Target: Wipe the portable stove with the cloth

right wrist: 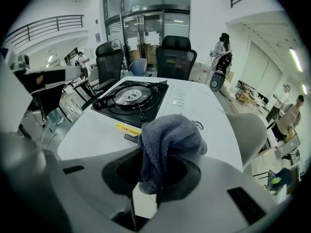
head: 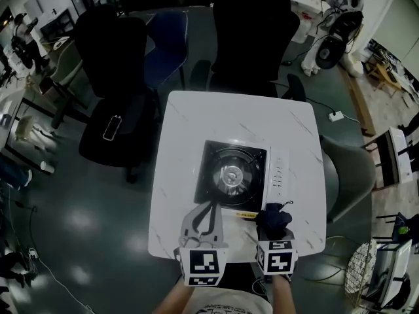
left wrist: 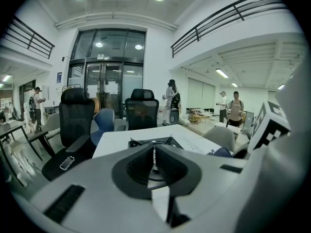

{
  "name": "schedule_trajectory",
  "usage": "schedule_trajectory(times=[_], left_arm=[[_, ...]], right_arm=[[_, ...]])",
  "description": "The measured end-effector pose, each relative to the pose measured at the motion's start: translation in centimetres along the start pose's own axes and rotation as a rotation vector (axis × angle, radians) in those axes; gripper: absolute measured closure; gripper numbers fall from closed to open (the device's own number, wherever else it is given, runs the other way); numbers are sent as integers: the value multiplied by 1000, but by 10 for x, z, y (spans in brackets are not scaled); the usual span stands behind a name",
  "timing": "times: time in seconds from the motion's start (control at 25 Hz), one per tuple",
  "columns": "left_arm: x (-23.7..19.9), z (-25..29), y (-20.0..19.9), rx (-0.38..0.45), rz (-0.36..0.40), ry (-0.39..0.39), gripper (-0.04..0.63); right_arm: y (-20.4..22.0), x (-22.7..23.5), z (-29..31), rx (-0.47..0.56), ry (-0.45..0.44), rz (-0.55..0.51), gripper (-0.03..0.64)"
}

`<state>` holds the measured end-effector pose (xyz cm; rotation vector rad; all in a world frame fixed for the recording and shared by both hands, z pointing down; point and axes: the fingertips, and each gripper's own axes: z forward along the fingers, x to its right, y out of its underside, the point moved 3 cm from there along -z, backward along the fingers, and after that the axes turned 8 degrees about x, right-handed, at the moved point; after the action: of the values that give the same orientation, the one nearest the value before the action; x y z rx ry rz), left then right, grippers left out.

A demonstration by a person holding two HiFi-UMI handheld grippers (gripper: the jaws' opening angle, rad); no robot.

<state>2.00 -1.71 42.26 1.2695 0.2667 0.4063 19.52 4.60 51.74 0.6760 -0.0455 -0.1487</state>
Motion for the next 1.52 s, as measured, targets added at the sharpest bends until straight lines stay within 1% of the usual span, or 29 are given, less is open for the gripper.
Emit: schedule_trajectory(times=[0.28, 0.6, 1.2, 1.52], left_arm=[[-9, -8, 2, 2, -9, -21, 573], [-21, -18, 6, -2, -21, -62, 573], [-58, -33, 14, -13, -55, -186, 574], [-77, -44, 22, -27, -79, -259, 572]], right_arm=[[12, -28, 1, -52, -64, -16, 541], [4, -54, 8, -53, -123, -72, 541], [-17, -100, 28, -63, -247, -191, 541], [-25, -123, 35, -74, -331, -232, 541]])
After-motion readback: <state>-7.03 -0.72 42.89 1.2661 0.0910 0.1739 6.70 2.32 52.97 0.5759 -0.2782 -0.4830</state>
